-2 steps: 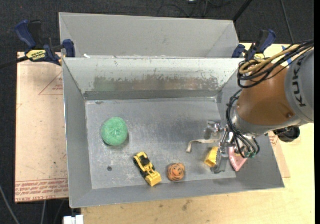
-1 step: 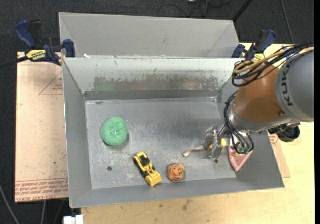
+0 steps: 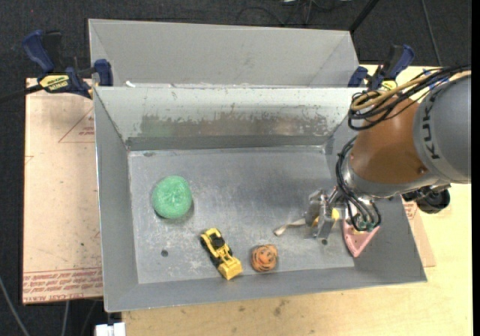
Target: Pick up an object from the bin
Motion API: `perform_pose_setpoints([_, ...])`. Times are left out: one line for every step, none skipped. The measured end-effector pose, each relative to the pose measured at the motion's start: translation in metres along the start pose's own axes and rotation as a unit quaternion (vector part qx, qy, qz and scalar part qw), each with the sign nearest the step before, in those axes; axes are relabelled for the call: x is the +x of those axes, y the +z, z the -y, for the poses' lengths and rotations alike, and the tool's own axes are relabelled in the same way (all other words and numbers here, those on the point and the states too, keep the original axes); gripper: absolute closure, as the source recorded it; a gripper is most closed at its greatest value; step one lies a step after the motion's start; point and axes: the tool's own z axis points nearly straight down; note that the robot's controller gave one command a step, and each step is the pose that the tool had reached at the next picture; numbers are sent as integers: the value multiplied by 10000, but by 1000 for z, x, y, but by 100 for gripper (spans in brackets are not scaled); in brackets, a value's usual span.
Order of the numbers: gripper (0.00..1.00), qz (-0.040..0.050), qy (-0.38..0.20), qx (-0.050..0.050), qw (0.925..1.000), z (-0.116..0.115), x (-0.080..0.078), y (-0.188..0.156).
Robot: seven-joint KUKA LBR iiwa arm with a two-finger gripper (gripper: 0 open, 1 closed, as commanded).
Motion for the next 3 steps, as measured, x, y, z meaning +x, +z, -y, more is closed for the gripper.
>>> perform_pose_setpoints([100, -34, -48, -3, 10000, -7, 7, -54])
perform_pose_setpoints([100, -6, -81, -3, 10000, 11, -18, -125])
perform_pose_setpoints([100, 69, -71, 7, 10000, 3, -29, -107])
